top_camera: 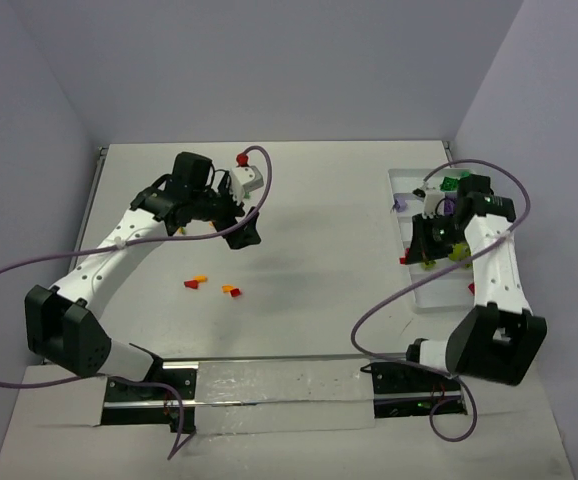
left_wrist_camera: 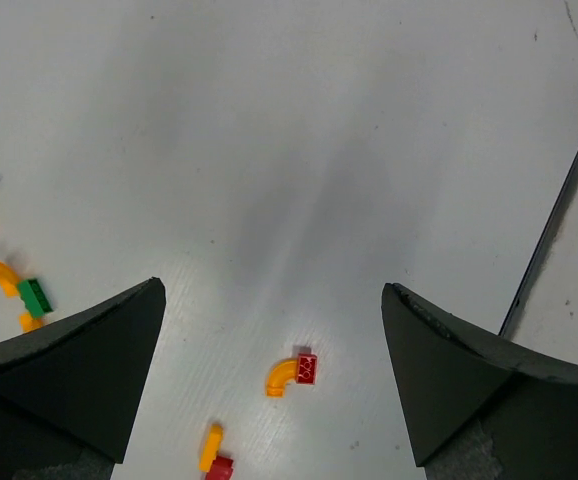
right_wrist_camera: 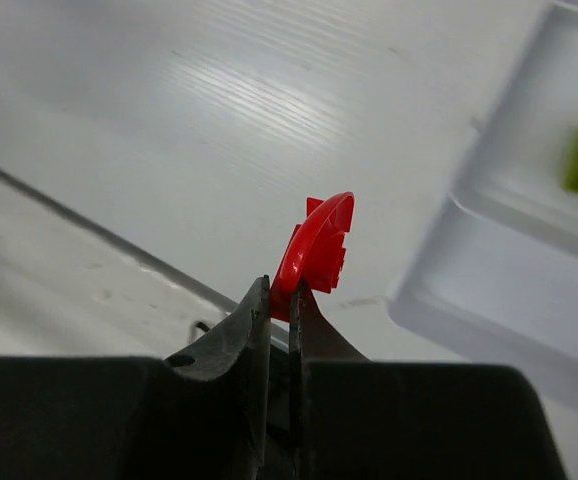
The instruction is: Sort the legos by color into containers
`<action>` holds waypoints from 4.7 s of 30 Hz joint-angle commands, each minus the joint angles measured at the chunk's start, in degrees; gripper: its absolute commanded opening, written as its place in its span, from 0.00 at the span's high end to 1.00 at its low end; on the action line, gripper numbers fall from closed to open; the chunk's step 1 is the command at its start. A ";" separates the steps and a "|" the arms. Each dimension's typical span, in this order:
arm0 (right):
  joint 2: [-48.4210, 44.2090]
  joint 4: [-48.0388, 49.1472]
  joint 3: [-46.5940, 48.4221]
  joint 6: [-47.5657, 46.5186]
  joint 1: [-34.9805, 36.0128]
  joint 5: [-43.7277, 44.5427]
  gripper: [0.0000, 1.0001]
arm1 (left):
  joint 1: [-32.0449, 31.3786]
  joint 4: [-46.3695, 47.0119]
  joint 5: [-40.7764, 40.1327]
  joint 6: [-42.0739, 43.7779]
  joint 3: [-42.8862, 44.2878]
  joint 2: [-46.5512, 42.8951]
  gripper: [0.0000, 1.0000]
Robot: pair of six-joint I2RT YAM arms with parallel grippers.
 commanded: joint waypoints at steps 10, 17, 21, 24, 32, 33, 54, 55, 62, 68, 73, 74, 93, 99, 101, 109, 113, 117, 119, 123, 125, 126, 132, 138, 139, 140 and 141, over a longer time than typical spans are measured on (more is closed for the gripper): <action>-5.87 2.42 -7.52 -6.97 -8.70 40.37 1.00 | 0.38 -0.83 1.76 -1.92 3.64 3.90 0.01; -0.38 7.74 -7.85 -7.91 -13.60 44.33 1.00 | 0.38 -2.29 0.18 -1.92 5.51 5.01 0.01; 2.59 11.40 -7.46 -8.38 -15.00 44.13 1.00 | 0.36 -2.25 -0.37 -2.18 5.63 5.42 0.01; 4.98 12.90 -6.86 -8.03 -15.15 43.61 1.00 | 0.37 -2.57 -0.68 -2.34 6.20 5.95 0.01; 11.04 14.13 -4.06 -6.67 -14.93 42.62 0.88 | 0.34 -1.10 -3.50 -2.62 3.18 4.60 0.01; 11.57 13.91 -3.66 -6.29 -14.65 42.31 0.86 | 0.34 -0.41 -4.16 -2.80 2.69 4.34 0.01; 3.96 5.39 4.02 -0.10 -0.39 31.44 0.24 | 14.17 -10.83 -3.97 9.49 -10.02 -2.28 0.01; 3.96 5.48 4.28 0.78 3.01 30.73 0.23 | 14.71 -11.35 -4.84 10.29 -11.26 -2.99 0.02; 8.12 6.10 6.25 6.93 12.96 23.34 0.03 | 17.67 -10.85 -12.29 19.38 -23.21 -7.71 0.12; 9.49 7.21 6.71 8.99 17.37 20.38 0.02 | 17.61 -6.78 -8.69 23.57 -26.27 -8.47 0.24; 8.75 7.61 4.82 9.13 17.72 20.78 0.02 | 17.61 0.49 -12.66 20.96 -25.60 -4.74 0.33; 8.62 7.67 4.70 9.16 17.75 20.81 0.02 | 17.61 1.16 -12.90 20.72 -25.09 -3.81 0.33; 9.65 7.26 3.88 8.87 17.75 20.92 0.03 | 15.79 2.01 -11.56 23.51 -22.87 5.30 0.39; 9.94 7.04 3.93 9.05 17.80 20.93 0.03 | 14.60 4.42 -12.60 23.42 -24.36 6.36 0.41; 10.13 6.88 3.99 9.10 17.78 20.70 0.03 | 13.67 5.77 -13.78 23.52 -25.22 6.72 0.45; 10.50 6.62 4.46 8.78 17.76 20.79 0.03 | 12.16 7.89 -16.88 24.45 -27.39 7.07 0.50; 10.72 6.75 4.68 8.74 17.76 20.87 0.04 | 12.16 7.80 -17.64 24.58 -27.80 7.02 0.55; 11.37 6.81 6.17 9.19 18.03 19.75 0.04 | 12.16 6.76 -18.01 23.84 -26.29 7.18 0.71; 11.52 7.11 7.08 9.62 18.41 18.90 0.05 | 12.07 6.04 -18.17 22.75 -24.91 7.51 0.84; 11.45 9.54 9.77 12.72 19.62 15.04 0.05 | 12.07 3.55 -15.69 16.47 -17.90 7.83 1.00; 11.57 11.55 11.69 14.48 19.93 12.61 0.05 | 12.02 3.87 -14.08 10.38 -13.26 7.35 1.00; 11.60 12.93 12.48 16.09 20.04 10.18 0.05 | 11.99 4.42 -13.73 7.15 -11.13 7.11 1.00; 13.60 22.03 16.83 25.50 22.62 -7.14 0.05 | 10.40 14.04 -21.60 -23.60 -2.17 3.50 1.00; 17.80 27.84 21.88 30.73 32.21 -8.74 0.06 | 4.93 12.79 -32.21 -42.12 4.61 4.56 1.00; 18.89 28.67 23.17 31.29 33.88 -8.73 0.06 | 4.21 11.25 -33.75 -42.99 6.03 5.17 1.00; 19.32 28.70 23.62 31.84 34.28 -8.71 0.06 | 3.52 11.16 -33.84 -44.14 6.16 5.56 1.00; 21.43 28.83 25.85 32.44 36.21 -8.95 0.07 | 2.92 10.80 -34.20 -45.71 6.76 5.74 1.00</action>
